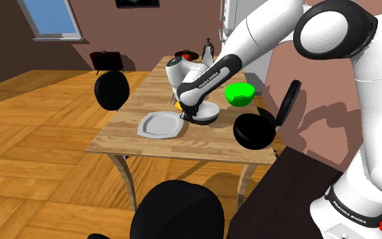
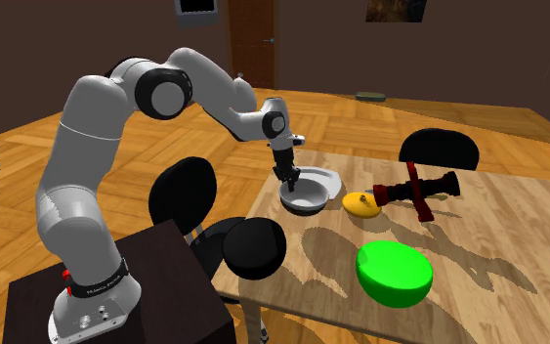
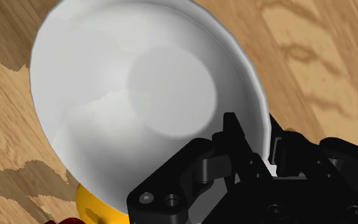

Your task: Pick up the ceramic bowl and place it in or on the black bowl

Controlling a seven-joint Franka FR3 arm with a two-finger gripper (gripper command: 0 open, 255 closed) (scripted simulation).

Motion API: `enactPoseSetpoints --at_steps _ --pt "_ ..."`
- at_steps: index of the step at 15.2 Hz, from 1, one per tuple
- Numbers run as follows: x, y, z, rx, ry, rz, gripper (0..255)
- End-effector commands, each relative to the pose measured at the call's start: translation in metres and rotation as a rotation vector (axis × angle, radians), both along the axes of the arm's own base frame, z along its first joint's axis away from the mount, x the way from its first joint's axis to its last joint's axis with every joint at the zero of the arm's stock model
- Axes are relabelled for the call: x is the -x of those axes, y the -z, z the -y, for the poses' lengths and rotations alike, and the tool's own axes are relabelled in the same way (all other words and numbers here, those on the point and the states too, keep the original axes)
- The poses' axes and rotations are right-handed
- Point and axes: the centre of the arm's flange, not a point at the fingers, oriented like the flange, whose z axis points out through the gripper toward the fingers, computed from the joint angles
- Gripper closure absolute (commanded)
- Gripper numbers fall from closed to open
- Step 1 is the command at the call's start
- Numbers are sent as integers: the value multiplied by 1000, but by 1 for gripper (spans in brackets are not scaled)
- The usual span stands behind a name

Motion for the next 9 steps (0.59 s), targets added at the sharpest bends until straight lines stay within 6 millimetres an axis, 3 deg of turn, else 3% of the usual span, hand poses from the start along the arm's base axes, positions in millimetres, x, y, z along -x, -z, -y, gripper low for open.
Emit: enactPoseSetpoints --at_steps 1,9 --pt "1 -11 0 0 0 0 255" --pt "1 -53 0 0 0 0 255"
